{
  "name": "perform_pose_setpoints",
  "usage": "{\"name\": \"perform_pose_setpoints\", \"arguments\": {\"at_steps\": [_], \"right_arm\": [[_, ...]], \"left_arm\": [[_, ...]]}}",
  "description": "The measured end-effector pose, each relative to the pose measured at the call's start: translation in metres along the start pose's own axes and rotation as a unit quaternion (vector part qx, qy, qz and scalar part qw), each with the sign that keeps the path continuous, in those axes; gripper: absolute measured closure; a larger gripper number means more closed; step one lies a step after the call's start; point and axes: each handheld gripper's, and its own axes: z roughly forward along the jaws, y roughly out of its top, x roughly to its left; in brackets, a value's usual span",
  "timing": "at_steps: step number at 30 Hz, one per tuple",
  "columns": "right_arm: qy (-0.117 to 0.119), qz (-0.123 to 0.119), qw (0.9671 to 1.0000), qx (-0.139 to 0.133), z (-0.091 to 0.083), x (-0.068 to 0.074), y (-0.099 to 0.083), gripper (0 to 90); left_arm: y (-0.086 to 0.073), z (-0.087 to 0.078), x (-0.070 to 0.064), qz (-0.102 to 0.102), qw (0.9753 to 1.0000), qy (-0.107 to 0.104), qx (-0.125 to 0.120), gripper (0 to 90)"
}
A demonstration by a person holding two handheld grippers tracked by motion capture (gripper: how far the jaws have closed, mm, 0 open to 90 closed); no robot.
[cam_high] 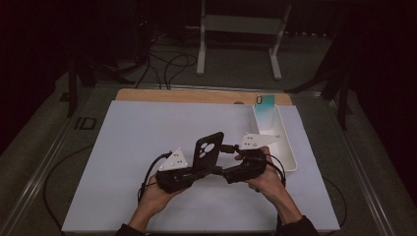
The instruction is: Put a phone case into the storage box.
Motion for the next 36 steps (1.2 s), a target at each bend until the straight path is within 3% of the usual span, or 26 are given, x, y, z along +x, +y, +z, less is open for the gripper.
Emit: {"name": "perform_pose_setpoints", "arguments": {"at_steps": [7, 16, 24, 32, 36], "right_arm": [[-0.031, 0.013, 0.9993, -0.013, -0.006, 0.000, 0.001, 12.1], [-0.059, 0.011, 0.9981, -0.012, -0.003, 0.005, 0.005, 8.0], [-0.069, 0.013, 0.9974, -0.019, 0.002, 0.009, 0.011, 7.5], [-0.103, 0.010, 0.9940, -0.035, 0.008, 0.016, 0.021, 7.6], [-0.106, 0.016, 0.9934, -0.042, 0.013, 0.018, 0.024, 7.7]], "left_arm": [[-0.001, -0.002, 0.002, -0.008, 0.9991, 0.041, -0.002, 85.7], [-0.004, -0.002, 0.005, -0.015, 0.9977, 0.066, -0.003, 85.6], [-0.005, 0.001, 0.005, -0.019, 0.9972, 0.073, 0.000, 85.6], [-0.008, 0.006, 0.005, -0.020, 0.9967, 0.078, 0.005, 85.5], [-0.008, 0.008, 0.003, -0.021, 0.9969, 0.076, 0.005, 85.6]]}}
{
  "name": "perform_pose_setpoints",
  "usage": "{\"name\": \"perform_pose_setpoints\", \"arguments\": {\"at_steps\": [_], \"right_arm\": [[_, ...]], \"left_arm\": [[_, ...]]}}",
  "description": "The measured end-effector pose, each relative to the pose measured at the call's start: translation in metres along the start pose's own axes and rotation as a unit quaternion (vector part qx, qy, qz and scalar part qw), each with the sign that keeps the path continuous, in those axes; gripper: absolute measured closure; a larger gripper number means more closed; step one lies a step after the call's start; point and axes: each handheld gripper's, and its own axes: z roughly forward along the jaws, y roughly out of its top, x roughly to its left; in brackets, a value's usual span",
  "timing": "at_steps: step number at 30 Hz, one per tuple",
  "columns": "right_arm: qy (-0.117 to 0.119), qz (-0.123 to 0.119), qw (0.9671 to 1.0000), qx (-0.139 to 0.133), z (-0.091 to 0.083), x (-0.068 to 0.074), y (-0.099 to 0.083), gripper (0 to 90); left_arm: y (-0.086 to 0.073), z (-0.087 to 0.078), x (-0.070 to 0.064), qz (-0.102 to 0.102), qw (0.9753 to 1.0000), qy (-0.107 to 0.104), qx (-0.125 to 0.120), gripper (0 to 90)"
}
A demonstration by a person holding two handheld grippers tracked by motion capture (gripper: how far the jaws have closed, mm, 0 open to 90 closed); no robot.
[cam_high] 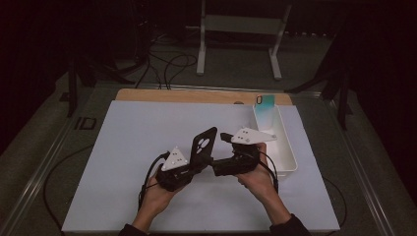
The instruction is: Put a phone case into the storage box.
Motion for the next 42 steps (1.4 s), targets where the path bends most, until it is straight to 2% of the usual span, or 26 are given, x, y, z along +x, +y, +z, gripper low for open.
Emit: {"name": "perform_pose_setpoints", "arguments": {"at_steps": [14, 26, 30, 38, 42], "right_arm": [[-0.014, 0.028, 0.9995, -0.008, 0.016, 0.006, 0.006, 11.0], [-0.017, 0.036, 0.9992, -0.008, 0.020, 0.006, 0.006, 11.4], [-0.019, 0.035, 0.9992, -0.007, 0.021, 0.006, 0.005, 12.2], [-0.027, 0.010, 0.9996, -0.007, 0.021, 0.013, 0.007, 14.2], [-0.027, 0.010, 0.9996, -0.007, 0.020, 0.013, 0.007, 14.5]], "left_arm": [[-0.001, 0.004, -0.005, 0.005, 1.0000, 0.002, 0.002, 85.6], [-0.001, 0.006, -0.006, 0.002, 1.0000, -0.004, 0.001, 85.3], [-0.002, 0.007, -0.006, 0.002, 1.0000, -0.004, 0.001, 85.2], [-0.002, 0.008, -0.007, 0.006, 1.0000, -0.003, 0.006, 84.7], [-0.002, 0.007, -0.006, 0.007, 1.0000, -0.003, 0.006, 83.0]]}}
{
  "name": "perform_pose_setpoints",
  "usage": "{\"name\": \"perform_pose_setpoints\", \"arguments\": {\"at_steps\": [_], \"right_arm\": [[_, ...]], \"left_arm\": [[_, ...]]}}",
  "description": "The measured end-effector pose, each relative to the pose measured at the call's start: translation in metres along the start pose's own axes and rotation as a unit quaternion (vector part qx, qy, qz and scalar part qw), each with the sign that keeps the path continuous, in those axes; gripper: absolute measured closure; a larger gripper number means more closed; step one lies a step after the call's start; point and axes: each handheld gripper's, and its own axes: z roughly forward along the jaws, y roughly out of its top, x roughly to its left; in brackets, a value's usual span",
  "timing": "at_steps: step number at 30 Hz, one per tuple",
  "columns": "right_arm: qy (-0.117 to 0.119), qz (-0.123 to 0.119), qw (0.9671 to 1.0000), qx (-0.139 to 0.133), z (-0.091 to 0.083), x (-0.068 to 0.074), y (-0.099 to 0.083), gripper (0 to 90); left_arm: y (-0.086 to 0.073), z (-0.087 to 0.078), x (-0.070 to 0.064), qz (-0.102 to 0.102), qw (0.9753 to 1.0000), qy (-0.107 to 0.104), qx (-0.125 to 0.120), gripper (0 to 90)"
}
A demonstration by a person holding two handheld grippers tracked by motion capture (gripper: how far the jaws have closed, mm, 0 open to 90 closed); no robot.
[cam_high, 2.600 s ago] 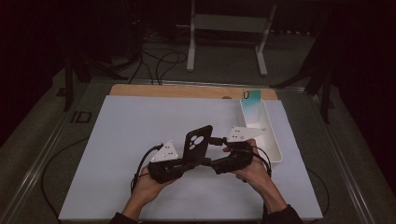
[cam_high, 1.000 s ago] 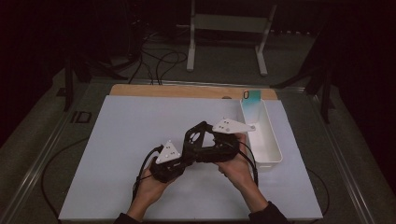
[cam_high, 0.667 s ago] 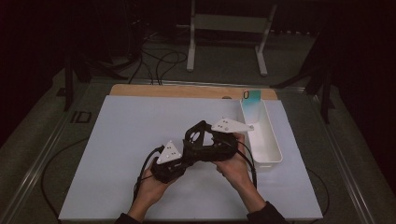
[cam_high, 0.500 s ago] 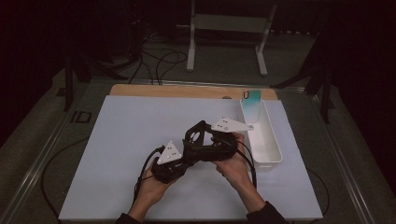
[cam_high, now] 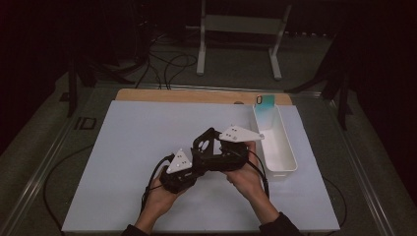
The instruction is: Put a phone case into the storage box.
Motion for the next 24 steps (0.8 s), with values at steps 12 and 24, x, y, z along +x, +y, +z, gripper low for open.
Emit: {"name": "perform_pose_setpoints", "arguments": {"at_steps": [12, 24], "right_arm": [[-0.008, 0.001, 1.0000, -0.002, -0.003, -0.005, 0.000, 14.6], [-0.019, 0.001, 0.9998, -0.004, -0.006, -0.010, 0.000, 14.7]], "left_arm": [[0.000, -0.010, 0.009, -0.024, 0.9995, 0.009, -0.017, 26.3], [-0.002, -0.027, 0.020, -0.021, 0.9987, 0.027, -0.038, 0.5]]}}
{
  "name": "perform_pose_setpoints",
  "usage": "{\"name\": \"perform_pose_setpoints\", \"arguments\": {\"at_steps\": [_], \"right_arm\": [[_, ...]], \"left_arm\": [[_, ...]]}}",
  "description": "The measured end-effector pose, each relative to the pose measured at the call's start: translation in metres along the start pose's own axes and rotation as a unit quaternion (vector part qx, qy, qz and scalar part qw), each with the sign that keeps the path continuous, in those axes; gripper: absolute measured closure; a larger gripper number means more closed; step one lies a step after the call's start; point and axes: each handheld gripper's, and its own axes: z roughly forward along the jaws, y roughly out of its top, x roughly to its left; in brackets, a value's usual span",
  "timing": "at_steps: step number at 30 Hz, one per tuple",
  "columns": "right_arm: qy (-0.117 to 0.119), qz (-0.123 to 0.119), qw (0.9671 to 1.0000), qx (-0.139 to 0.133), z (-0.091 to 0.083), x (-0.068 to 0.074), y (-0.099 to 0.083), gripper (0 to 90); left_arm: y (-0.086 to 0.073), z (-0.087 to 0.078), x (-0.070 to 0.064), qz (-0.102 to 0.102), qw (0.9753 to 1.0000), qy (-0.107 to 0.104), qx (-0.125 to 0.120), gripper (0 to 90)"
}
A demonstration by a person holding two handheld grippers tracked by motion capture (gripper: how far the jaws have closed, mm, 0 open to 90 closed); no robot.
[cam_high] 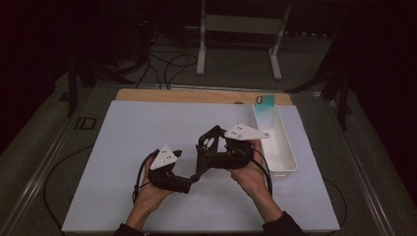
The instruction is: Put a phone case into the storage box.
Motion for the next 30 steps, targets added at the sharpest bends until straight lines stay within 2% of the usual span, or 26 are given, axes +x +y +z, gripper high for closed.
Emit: {"name": "perform_pose_setpoints", "arguments": {"at_steps": [6, 7, 10, 13, 19, 23, 26, 30], "right_arm": [[-0.004, 0.000, 1.0000, 0.000, -0.001, -0.004, 0.001, 14.7], [-0.005, 0.000, 1.0000, 0.000, -0.001, -0.004, 0.001, 14.7], [-0.010, 0.002, 0.9999, -0.002, -0.003, -0.008, 0.001, 14.7], [-0.013, 0.003, 0.9999, -0.003, -0.004, -0.012, 0.002, 14.7], [-0.021, 0.006, 0.9998, -0.004, -0.004, -0.017, 0.002, 14.7], [-0.024, 0.006, 0.9997, -0.005, -0.004, -0.020, 0.002, 14.7], [-0.025, 0.008, 0.9996, -0.006, -0.004, -0.021, 0.002, 14.7], [-0.030, 0.008, 0.9995, -0.006, -0.003, -0.023, 0.003, 14.7]], "left_arm": [[0.000, -0.009, 0.003, 0.010, 0.9997, 0.022, -0.010, 0.1], [-0.002, -0.014, 0.005, 0.016, 0.9992, 0.036, -0.011, 0.1], [-0.007, -0.022, 0.009, 0.023, 0.9988, 0.043, -0.007, 0.1], [-0.015, -0.029, 0.012, 0.028, 0.9982, 0.052, -0.014, 0.1], [-0.028, -0.042, 0.016, 0.034, 0.9955, 0.086, -0.022, 0.1], [-0.037, -0.050, 0.020, 0.028, 0.9939, 0.102, -0.030, 0.1], [-0.043, -0.054, 0.022, 0.025, 0.9928, 0.114, -0.026, 0.1], [-0.060, -0.064, 0.028, 0.016, 0.9906, 0.135, -0.016, 0.1]]}}
